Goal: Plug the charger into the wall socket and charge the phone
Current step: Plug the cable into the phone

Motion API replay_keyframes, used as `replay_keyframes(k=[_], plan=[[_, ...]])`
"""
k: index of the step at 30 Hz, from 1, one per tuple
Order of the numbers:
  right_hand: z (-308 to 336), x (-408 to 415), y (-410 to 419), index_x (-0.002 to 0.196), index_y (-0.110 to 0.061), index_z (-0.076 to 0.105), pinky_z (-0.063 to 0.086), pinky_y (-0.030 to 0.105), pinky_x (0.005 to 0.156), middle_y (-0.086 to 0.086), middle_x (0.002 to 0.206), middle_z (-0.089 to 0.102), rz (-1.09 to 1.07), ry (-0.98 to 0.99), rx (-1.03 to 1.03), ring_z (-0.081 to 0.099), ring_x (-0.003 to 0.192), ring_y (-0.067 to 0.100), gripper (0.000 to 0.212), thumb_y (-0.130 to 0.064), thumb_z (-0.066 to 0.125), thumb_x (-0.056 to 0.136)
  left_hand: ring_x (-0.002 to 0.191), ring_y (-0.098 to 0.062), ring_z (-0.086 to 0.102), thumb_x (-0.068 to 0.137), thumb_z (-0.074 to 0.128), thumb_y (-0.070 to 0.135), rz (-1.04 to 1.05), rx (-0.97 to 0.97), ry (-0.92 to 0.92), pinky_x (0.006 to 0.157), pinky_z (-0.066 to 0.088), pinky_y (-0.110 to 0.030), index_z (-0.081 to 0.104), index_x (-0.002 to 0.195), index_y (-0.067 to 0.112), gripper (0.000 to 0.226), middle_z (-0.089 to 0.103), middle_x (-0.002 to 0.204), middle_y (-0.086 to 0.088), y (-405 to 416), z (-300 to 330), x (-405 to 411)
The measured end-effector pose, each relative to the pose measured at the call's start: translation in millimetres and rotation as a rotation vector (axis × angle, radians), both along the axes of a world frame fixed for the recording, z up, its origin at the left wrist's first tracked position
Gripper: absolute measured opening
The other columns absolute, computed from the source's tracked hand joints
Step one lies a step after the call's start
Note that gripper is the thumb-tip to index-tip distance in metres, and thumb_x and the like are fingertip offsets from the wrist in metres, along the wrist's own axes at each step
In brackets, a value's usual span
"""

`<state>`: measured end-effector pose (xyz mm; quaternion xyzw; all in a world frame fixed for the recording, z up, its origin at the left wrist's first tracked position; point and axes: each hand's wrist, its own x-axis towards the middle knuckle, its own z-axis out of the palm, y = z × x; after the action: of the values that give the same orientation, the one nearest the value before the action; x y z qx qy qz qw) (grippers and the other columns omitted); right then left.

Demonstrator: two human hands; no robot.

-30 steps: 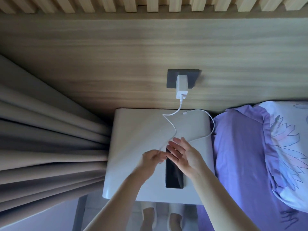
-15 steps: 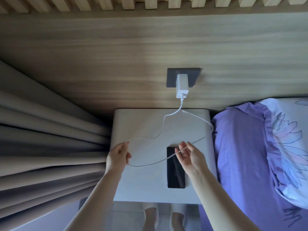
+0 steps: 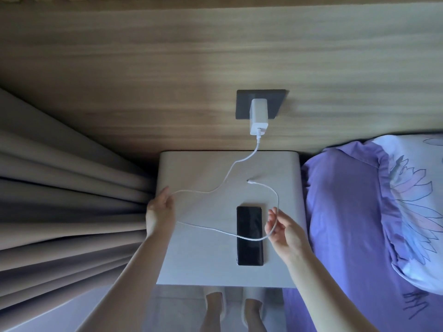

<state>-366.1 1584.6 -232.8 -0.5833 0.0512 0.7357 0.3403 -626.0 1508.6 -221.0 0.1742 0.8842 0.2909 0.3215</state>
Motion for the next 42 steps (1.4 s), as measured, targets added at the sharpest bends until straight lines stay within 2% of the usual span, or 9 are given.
replay_keyframes(k=[4,7,13,17,20,23,27,33,42], plan=[[-2.1,7.1,-15.6,0.083,-0.019,0.060,0.029,0.016,0.034,-0.003,0.055,0.055,0.065,-0.046,-0.001,0.037,0.032,0.005,0.014,-0.015,0.052,0.094,0.124,-0.033,0.048,0.091,0.045,0.003,-0.064,-0.045,0.020,0.107,0.039,-0.041,0.048,0.139,0.015,0.050,0.050,0.139,-0.016,2.8,-4.9,28.1],[-2.3,14.9,-28.9,0.087,-0.014,0.063,0.044,0.015,0.040,-0.003,0.051,0.060,0.076,-0.015,-0.004,0.052,0.038,0.006,0.016,-0.011,0.050,0.096,0.125,-0.041,0.038,0.082,0.052,-0.003,-0.095,-0.068,0.208,0.107,0.029,-0.043,0.045,0.139,0.009,0.059,0.040,0.144,-0.020,-1.0,-0.6,53.6],[-12.6,26.4,-43.8,0.081,-0.017,0.060,0.034,0.016,0.042,-0.001,0.062,0.058,0.109,-0.136,-0.075,0.043,0.035,0.005,0.016,-0.012,0.052,0.094,0.089,-0.035,0.051,0.075,0.050,0.015,-0.410,0.198,0.612,0.083,0.038,-0.037,0.062,0.102,0.002,0.033,0.059,0.100,-0.020,-11.1,8.1,111.9],[-16.7,27.8,-47.6,0.087,-0.020,0.061,0.033,0.015,0.043,-0.003,0.057,0.045,0.126,-0.245,-0.069,0.038,0.041,0.006,0.014,-0.018,0.051,0.096,0.088,-0.031,0.063,0.088,0.054,0.014,-0.551,0.144,0.292,0.068,0.053,-0.039,0.066,0.102,0.009,0.020,0.064,0.101,-0.010,-16.0,-6.5,148.0],[-15.8,32.8,-52.8,0.089,-0.013,0.063,0.047,0.028,0.079,0.003,0.078,0.060,0.145,-0.227,-0.080,0.057,0.071,0.013,0.013,-0.011,0.052,0.095,0.107,-0.026,0.059,0.095,0.050,0.019,-0.527,-0.060,0.085,0.083,0.051,-0.037,0.058,0.125,0.014,0.031,0.060,0.122,-0.006,-18.5,-23.2,171.2],[-18.0,42.1,-60.0,0.100,-0.010,0.065,0.046,0.025,0.077,0.002,0.089,0.062,0.170,-0.261,-0.107,0.057,0.075,0.012,0.014,-0.005,0.054,0.093,0.119,-0.026,0.052,0.096,0.048,0.021,-0.437,-0.182,-0.022,0.096,0.046,-0.035,0.042,0.140,0.012,0.045,0.051,0.136,-0.008,-14.7,-34.4,186.0],[-26.2,51.8,-67.3,0.112,-0.019,0.058,0.031,0.019,0.057,0.002,0.089,0.060,0.178,-0.311,-0.132,0.039,0.059,0.011,0.031,-0.001,0.040,0.094,0.132,-0.026,0.036,0.094,0.051,0.022,-0.451,-0.332,-0.023,0.107,0.034,-0.034,0.024,0.146,0.008,0.060,0.038,0.143,-0.010,-6.7,-56.2,195.4],[-45.8,55.0,-77.2,0.101,-0.009,0.060,0.047,0.026,0.072,0.004,0.079,0.056,0.227,-0.404,-0.100,0.056,0.066,0.014,0.011,-0.016,0.059,0.092,0.126,-0.029,0.042,0.083,0.067,0.041,-0.508,-0.567,0.200,0.102,0.039,-0.034,0.016,0.146,0.014,0.086,0.040,0.137,-0.012,7.5,-76.2,197.3],[-51.1,46.1,-68.4,0.105,-0.009,0.063,0.049,0.025,0.073,0.001,0.075,0.054,0.266,-0.379,-0.070,0.052,0.063,0.011,0.015,-0.011,0.060,0.091,0.120,-0.028,0.052,0.074,0.073,0.049,-0.396,-0.631,0.094,0.099,0.042,-0.035,0.038,0.121,0.009,0.071,0.053,0.127,-0.013,8.7,-82.8,189.3]])
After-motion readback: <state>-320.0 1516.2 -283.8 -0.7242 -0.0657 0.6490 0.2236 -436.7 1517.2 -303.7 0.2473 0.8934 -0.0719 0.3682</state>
